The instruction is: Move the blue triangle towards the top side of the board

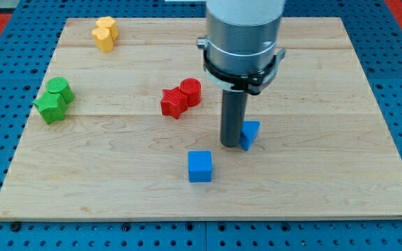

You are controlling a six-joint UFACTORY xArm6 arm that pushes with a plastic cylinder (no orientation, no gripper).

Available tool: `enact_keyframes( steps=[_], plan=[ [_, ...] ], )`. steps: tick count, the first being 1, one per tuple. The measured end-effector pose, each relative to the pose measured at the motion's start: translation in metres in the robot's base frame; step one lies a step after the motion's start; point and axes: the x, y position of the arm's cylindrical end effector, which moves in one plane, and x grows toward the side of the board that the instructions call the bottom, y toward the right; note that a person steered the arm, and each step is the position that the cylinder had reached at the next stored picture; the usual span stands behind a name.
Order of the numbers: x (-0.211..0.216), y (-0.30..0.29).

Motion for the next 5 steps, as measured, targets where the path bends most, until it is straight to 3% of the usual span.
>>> enact_keyframes(
  steps=[4,5],
  plan=[
    [-0.036,0.148],
    [-0.074,0.175]
  ],
)
